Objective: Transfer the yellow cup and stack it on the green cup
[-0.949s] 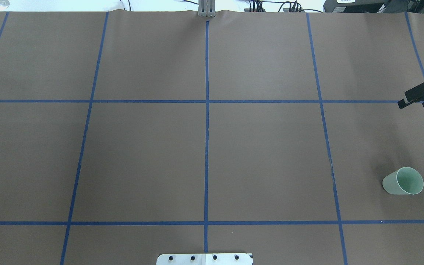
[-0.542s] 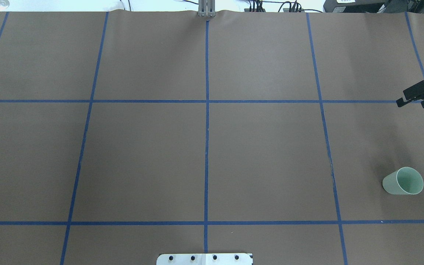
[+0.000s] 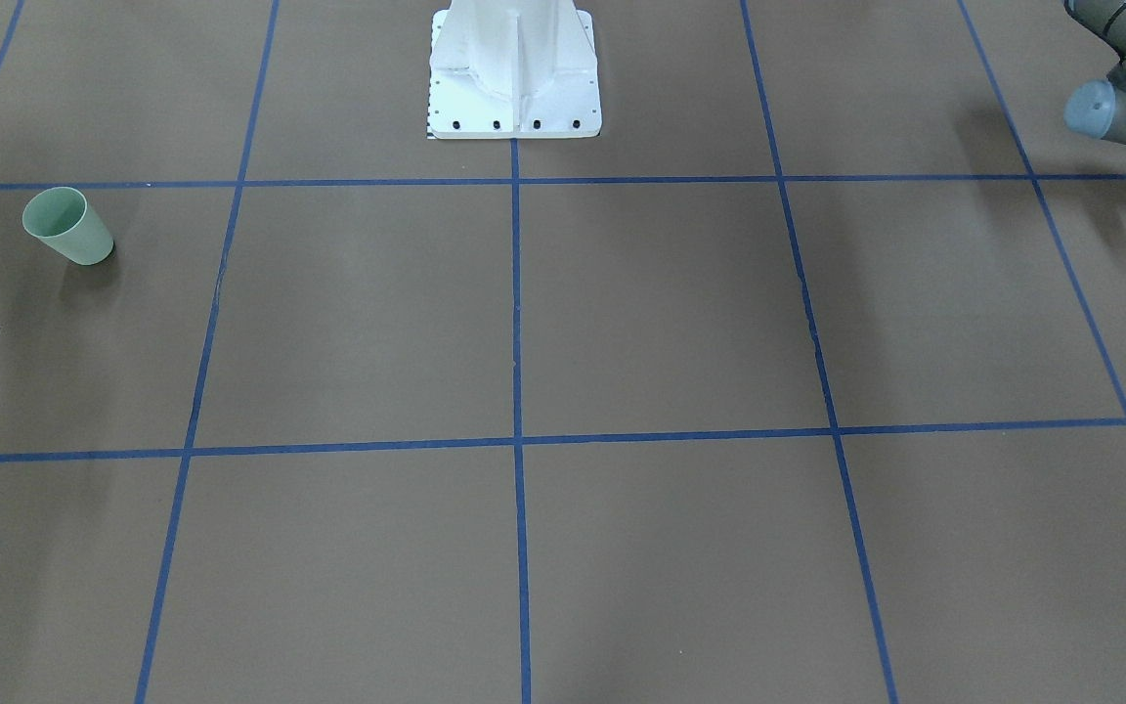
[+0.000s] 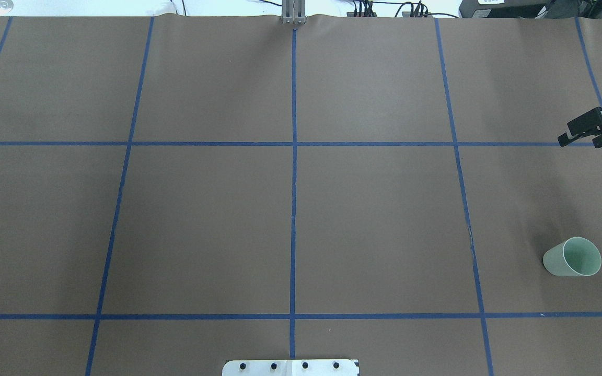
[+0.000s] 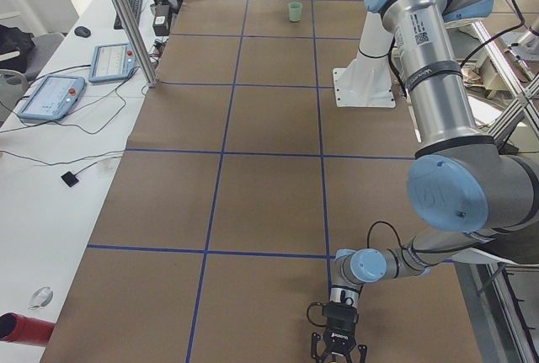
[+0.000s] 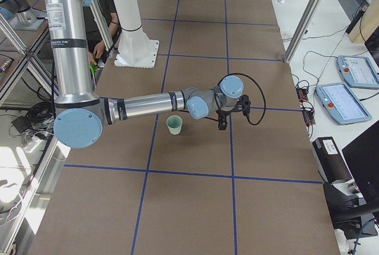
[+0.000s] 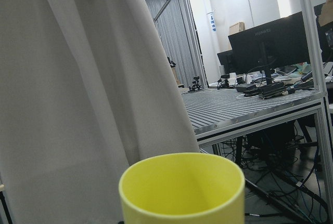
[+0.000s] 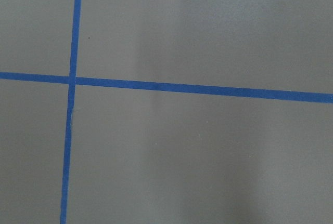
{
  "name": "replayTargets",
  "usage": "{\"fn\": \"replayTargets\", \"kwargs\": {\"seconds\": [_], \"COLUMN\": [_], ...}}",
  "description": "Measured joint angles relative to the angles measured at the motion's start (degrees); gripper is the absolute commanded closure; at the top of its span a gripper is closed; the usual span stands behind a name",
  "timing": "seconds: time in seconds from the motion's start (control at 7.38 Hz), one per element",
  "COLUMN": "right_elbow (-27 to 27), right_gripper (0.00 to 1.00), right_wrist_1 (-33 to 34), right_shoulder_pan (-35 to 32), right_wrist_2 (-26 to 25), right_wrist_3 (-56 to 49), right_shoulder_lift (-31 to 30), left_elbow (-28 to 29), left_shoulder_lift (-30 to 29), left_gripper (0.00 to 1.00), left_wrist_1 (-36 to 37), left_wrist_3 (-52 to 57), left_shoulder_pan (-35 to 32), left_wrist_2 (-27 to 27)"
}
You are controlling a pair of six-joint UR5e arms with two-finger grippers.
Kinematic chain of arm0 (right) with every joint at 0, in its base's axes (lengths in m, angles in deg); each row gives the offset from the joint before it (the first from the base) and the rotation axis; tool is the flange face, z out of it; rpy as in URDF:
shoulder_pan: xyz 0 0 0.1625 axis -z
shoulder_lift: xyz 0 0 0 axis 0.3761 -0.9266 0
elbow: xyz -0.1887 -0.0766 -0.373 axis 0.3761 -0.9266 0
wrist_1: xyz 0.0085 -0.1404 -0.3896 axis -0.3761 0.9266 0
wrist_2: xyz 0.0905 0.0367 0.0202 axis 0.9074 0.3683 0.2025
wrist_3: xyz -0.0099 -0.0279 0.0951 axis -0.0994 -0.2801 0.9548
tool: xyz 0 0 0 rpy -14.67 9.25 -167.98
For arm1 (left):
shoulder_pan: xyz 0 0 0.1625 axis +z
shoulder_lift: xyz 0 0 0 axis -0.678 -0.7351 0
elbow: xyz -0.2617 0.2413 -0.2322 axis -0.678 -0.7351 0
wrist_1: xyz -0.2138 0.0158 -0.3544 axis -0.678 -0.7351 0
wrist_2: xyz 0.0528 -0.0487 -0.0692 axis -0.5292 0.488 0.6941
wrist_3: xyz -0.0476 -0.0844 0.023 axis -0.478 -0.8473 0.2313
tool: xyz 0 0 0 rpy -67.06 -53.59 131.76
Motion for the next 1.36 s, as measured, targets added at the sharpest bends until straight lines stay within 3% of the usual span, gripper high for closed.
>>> {"fn": "replayTargets", "kwargs": {"seconds": [0.81,1.08,1.36], "right_elbow": [0.0,-0.2,-0.3], "right_gripper": [0.0,0.0,0.0], "right_wrist_1": [0.0,0.0,0.0], "right_shoulder_pan": [0.0,0.0,0.0], "right_wrist_2": [3.0,3.0,3.1], "right_wrist_3": [0.2,0.2,0.5], "right_shoulder_lift": [-0.3,-0.2,-0.2], "left_elbow": [-1.3,-2.7,-3.0], "left_shoulder_lift": [-2.4,-6.5,-14.3], "left_gripper": [0.41,0.41,0.41], "left_wrist_1": [1.9,1.9,1.7], "left_wrist_3": [6.1,13.4,25.8], "left_shoulder_pan": [-6.1,-15.7,-29.2], "left_wrist_2": [-0.4,-5.0,-15.0]}}
